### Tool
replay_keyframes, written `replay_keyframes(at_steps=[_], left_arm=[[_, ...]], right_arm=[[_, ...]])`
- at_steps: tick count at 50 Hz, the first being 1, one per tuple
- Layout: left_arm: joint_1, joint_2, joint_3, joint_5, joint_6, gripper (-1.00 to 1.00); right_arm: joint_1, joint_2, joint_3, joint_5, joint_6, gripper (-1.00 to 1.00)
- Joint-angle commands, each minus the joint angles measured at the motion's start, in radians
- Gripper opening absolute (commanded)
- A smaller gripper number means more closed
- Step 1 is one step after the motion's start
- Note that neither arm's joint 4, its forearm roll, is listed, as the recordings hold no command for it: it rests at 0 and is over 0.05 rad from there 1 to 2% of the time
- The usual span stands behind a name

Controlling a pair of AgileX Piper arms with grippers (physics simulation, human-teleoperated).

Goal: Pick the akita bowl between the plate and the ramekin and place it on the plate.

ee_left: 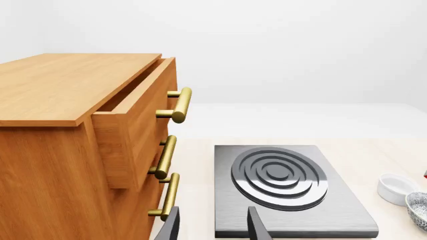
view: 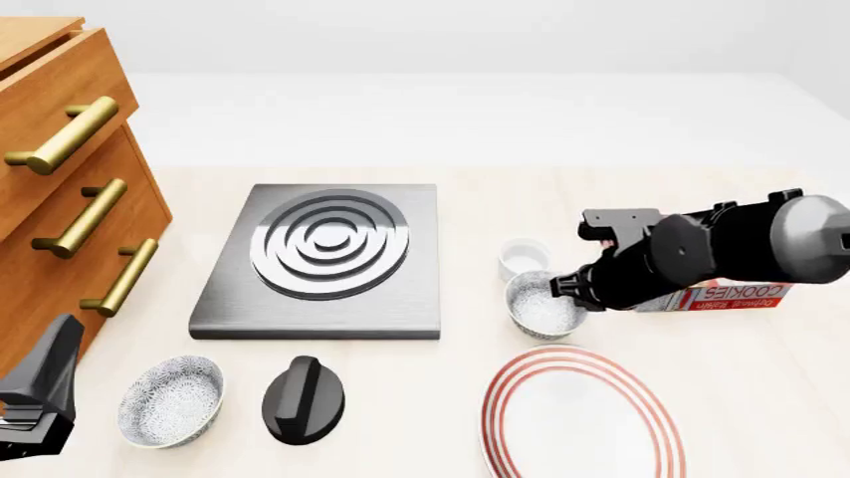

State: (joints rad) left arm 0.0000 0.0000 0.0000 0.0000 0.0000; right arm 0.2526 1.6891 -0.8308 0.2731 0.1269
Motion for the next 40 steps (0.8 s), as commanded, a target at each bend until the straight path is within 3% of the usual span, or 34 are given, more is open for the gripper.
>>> replay_keyframes(at_steps=[1, 5, 7, 23, 33, 40], left_arm=[[0.000, 0.000, 0.000, 0.000, 0.000, 1.00], [0.000, 0.000, 0.000, 0.000, 0.000, 1.00], [0.000, 0.000, 0.000, 0.000, 0.000, 1.00], [0.000, 0.000, 0.000, 0.000, 0.000, 1.00], [0.000, 0.000, 0.000, 0.000, 0.000, 1.00], [0.000, 0.000, 0.000, 0.000, 0.000, 1.00]], right_arm=[[-0.006, -0.030, 0.004, 0.027, -0.003, -1.00], [-0.012, -0.104, -0.007, 0.079, -0.007, -1.00], [-0.026, -0.128, -0.005, 0.095, -0.045, -1.00], [0.003, -0.248, -0.027, 0.171, -0.030, -1.00], [0.040, -0.416, -0.070, 0.295, -0.024, -1.00], [0.030, -0.541, -0.090, 0.391, -0.068, -1.00]])
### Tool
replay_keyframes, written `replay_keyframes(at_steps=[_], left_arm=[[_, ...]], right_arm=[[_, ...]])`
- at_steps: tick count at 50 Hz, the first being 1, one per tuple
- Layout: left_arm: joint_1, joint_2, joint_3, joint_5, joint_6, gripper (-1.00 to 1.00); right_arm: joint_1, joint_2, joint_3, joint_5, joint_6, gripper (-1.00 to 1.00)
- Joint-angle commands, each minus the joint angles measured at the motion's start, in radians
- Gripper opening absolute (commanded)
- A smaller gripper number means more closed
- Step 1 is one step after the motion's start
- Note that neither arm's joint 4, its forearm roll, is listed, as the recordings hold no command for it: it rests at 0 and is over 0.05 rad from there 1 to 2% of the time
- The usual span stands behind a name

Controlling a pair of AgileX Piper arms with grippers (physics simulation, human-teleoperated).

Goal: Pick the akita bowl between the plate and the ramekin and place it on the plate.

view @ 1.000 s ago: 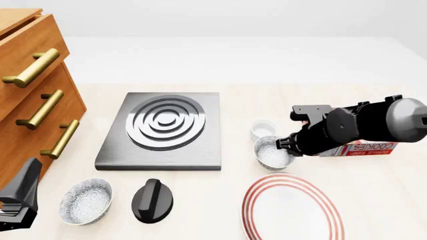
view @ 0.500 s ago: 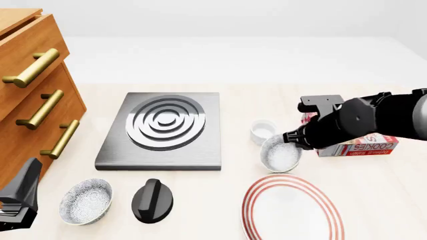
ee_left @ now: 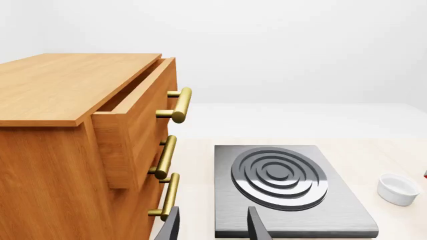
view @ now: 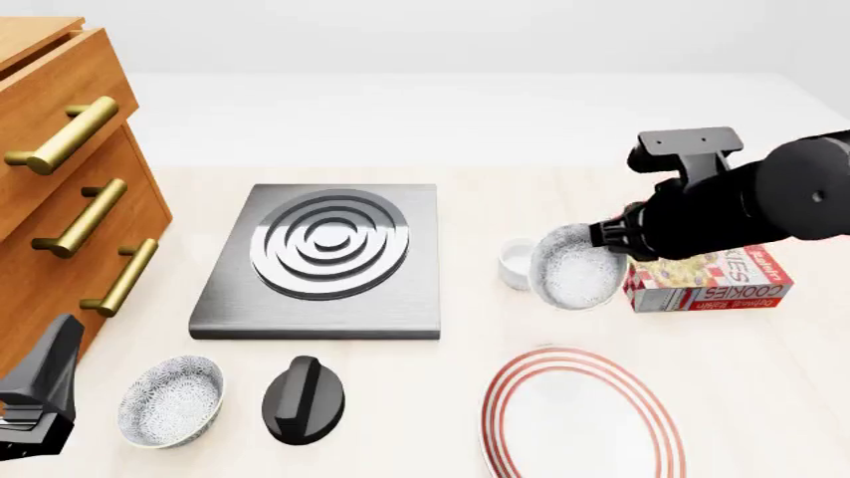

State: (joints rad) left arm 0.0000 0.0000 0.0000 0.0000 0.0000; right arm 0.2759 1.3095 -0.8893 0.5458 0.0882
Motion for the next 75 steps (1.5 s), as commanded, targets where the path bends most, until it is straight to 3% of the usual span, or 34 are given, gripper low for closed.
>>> replay_keyframes(at_steps=[1, 12, 15, 21, 23, 36, 46, 61, 75], left_arm=[[0.000, 0.000, 0.000, 0.000, 0.000, 1.00], [0.000, 0.000, 0.000, 0.000, 0.000, 1.00], [0.000, 0.000, 0.000, 0.000, 0.000, 1.00], [0.000, 0.000, 0.000, 0.000, 0.000, 1.00], [0.000, 0.000, 0.000, 0.000, 0.000, 1.00], [0.000, 0.000, 0.000, 0.000, 0.000, 1.00], [0.000, 0.000, 0.000, 0.000, 0.000, 1.00], [0.000, 0.000, 0.000, 0.000, 0.000, 1.00], [0.000, 0.000, 0.000, 0.000, 0.000, 1.00]], right_arm=[[0.007, -0.162, -0.032, 0.118, -0.029, -1.00], [-0.007, -0.242, 0.007, 0.146, -0.108, -1.00], [0.008, -0.243, 0.020, 0.142, -0.099, -1.00], [-0.009, -0.296, 0.066, 0.162, -0.139, -1.00], [-0.028, -0.335, 0.076, 0.174, -0.182, -1.00], [0.007, -0.393, 0.205, 0.152, -0.160, -1.00], [0.017, -0.452, 0.284, 0.155, -0.177, -1.00], [0.117, -0.341, 0.358, 0.032, -0.120, -1.00], [0.149, -0.206, 0.411, -0.107, -0.079, -1.00]])
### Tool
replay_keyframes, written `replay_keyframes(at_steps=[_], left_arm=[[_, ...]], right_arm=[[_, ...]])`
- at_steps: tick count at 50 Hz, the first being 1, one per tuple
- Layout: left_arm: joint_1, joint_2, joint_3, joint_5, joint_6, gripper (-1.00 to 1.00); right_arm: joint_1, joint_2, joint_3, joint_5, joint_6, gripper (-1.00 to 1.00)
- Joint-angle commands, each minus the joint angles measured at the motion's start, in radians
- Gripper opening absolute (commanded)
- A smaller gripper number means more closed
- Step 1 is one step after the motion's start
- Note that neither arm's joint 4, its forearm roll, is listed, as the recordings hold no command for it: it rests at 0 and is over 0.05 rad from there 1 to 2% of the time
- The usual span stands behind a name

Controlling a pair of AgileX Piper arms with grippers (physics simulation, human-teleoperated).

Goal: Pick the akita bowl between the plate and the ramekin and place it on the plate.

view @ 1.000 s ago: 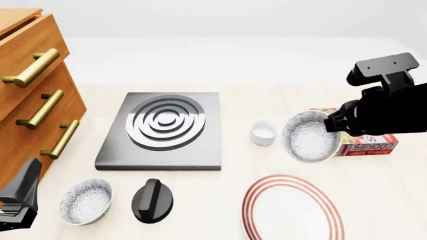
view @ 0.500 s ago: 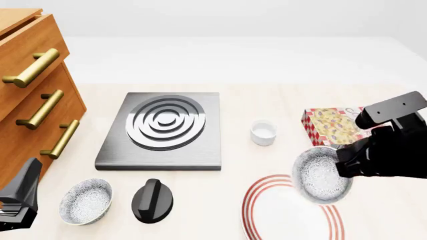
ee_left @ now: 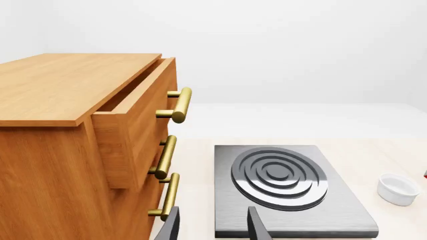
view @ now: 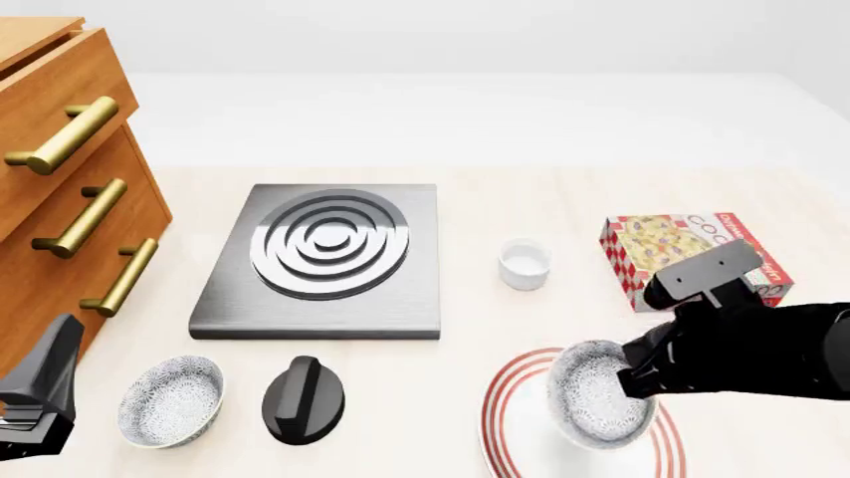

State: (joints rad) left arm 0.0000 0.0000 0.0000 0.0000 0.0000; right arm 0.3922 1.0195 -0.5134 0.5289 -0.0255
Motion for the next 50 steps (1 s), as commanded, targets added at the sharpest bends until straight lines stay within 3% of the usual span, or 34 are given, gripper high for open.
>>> replay_keyframes(at_steps=[1, 6, 9, 10, 23, 29, 34, 35, 44, 50], left_arm=[[0.000, 0.000, 0.000, 0.000, 0.000, 1.00], [0.000, 0.000, 0.000, 0.000, 0.000, 1.00], [0.000, 0.000, 0.000, 0.000, 0.000, 1.00], [0.000, 0.000, 0.000, 0.000, 0.000, 1.00], [0.000, 0.000, 0.000, 0.000, 0.000, 1.00], [0.000, 0.000, 0.000, 0.000, 0.000, 1.00], [0.000, 0.000, 0.000, 0.000, 0.000, 1.00], [0.000, 0.000, 0.000, 0.000, 0.000, 1.00], [0.000, 0.000, 0.000, 0.000, 0.000, 1.00], [0.000, 0.000, 0.000, 0.000, 0.000, 1.00]], right_arm=[[0.034, 0.094, 0.040, -0.100, 0.036, -1.00], [0.046, 0.128, 0.051, -0.130, 0.049, -1.00], [0.070, 0.170, 0.055, -0.158, 0.088, -1.00], [0.054, 0.174, 0.062, -0.171, 0.064, -1.00], [0.075, 0.292, 0.085, -0.264, 0.097, -1.00], [0.034, 0.290, 0.107, -0.282, 0.054, -1.00], [0.041, 0.309, 0.099, -0.279, 0.050, -1.00], [0.044, 0.307, 0.096, -0.270, 0.052, 1.00], [-0.015, 0.193, 0.077, -0.173, -0.001, 1.00], [-0.113, 0.052, 0.035, -0.051, -0.086, 1.00]])
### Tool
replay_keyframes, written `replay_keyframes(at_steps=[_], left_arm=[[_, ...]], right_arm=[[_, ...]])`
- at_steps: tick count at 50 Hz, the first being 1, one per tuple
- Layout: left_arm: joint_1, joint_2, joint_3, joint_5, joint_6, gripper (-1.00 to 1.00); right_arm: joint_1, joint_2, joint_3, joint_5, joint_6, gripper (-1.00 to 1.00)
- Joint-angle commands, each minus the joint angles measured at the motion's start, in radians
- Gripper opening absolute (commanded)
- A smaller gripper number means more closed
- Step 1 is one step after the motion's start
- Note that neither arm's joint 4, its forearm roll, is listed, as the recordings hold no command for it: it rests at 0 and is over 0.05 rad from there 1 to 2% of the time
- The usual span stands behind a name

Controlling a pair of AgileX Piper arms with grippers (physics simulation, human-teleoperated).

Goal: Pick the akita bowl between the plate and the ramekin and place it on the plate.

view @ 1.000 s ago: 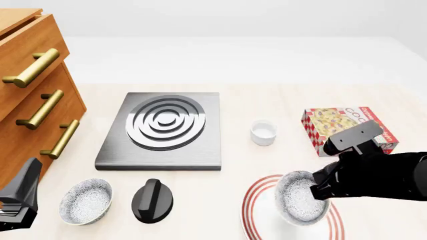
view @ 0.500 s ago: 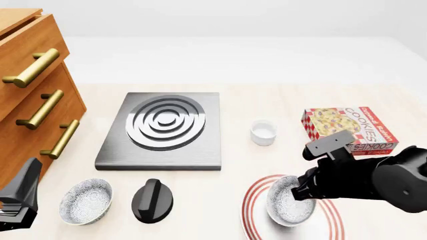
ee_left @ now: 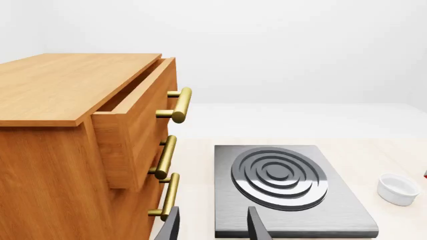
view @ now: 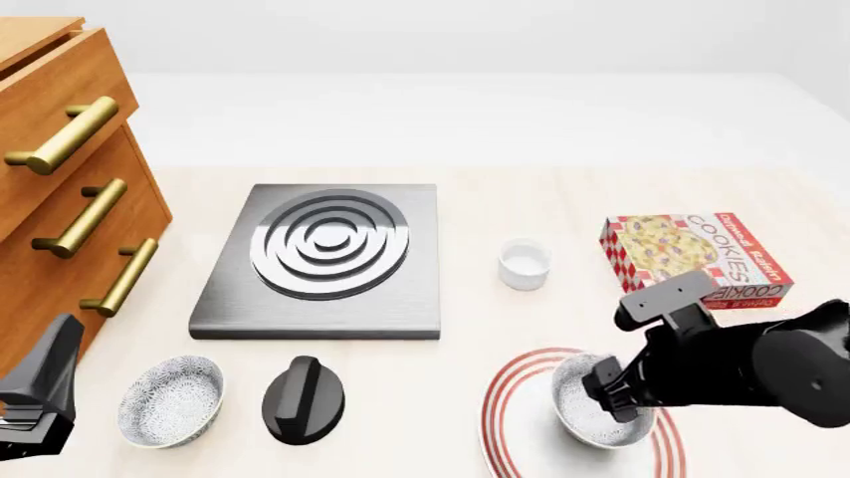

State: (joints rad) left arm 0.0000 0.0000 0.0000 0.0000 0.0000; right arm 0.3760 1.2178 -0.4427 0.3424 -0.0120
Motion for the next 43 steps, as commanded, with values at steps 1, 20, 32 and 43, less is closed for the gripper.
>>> replay_keyframes(at_steps=[1, 20, 32, 43], left_arm=[[0.000, 0.000, 0.000, 0.000, 0.000, 1.00], [0.000, 0.000, 0.000, 0.000, 0.000, 1.00], [0.000, 0.000, 0.000, 0.000, 0.000, 1.00], [0.000, 0.000, 0.000, 0.000, 0.000, 1.00]], right_arm=[[-0.117, -0.178, -0.053, 0.170, -0.113, 1.00], [-0.221, -0.469, -0.322, 0.486, -0.166, 1.00], [-0.238, -0.566, -0.416, 0.547, -0.148, 1.00], [-0.233, -0.599, -0.418, 0.570, -0.129, 1.00]])
